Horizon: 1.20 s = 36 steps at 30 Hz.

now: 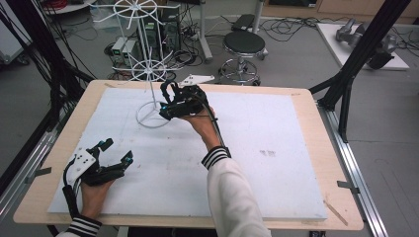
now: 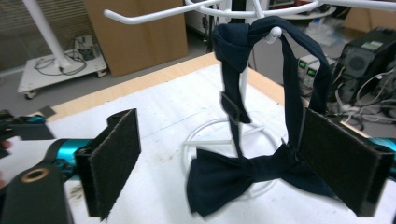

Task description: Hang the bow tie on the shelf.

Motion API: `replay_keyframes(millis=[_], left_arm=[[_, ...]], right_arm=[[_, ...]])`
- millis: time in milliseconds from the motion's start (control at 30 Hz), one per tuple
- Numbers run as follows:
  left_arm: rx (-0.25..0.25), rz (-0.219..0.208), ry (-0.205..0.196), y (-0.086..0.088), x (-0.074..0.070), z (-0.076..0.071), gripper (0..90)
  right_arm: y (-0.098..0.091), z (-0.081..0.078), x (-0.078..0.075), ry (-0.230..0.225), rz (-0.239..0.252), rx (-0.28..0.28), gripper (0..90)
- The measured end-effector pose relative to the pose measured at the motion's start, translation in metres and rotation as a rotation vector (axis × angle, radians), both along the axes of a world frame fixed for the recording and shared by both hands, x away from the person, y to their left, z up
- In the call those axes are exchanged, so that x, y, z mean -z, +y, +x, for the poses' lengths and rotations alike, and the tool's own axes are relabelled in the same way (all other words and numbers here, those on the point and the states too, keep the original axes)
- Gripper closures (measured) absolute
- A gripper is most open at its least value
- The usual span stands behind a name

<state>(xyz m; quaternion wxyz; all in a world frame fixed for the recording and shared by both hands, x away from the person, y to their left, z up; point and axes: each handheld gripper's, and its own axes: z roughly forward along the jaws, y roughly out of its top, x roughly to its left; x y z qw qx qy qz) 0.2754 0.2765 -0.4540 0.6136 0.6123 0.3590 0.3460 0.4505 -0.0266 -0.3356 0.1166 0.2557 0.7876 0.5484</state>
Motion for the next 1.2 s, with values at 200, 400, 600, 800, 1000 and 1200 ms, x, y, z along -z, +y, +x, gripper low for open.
replay_keyframes(millis=[200,400,600,800,1000,1200], left_arm=[[0.002,-0.001,-0.002,0.0,0.0,0.0,13.9],[0.001,0.002,-0.001,0.0,0.0,0.0,13.9],[0.0,0.007,0.0,0.0,0.0,0.0,13.9],[-0.005,0.009,-0.002,-0.001,0.0,0.0,13.9],[-0.006,0.01,-0.007,-0.001,0.0,-0.001,13.9],[-0.01,0.007,-0.021,-0.001,0.0,-0.003,13.9]], right_arm=[[-0.02,-0.022,-0.013,-0.052,0.013,0.048,11.4],[-0.065,-0.056,-0.016,-0.085,0.035,0.094,11.5],[-0.126,-0.1,-0.006,-0.144,0.059,0.188,11.5],[-0.181,-0.148,0.026,-0.226,0.078,0.32,11.4],[-0.219,-0.181,0.076,-0.308,0.133,0.437,11.4],[-0.236,-0.189,0.108,-0.321,0.156,0.53,10.9]])
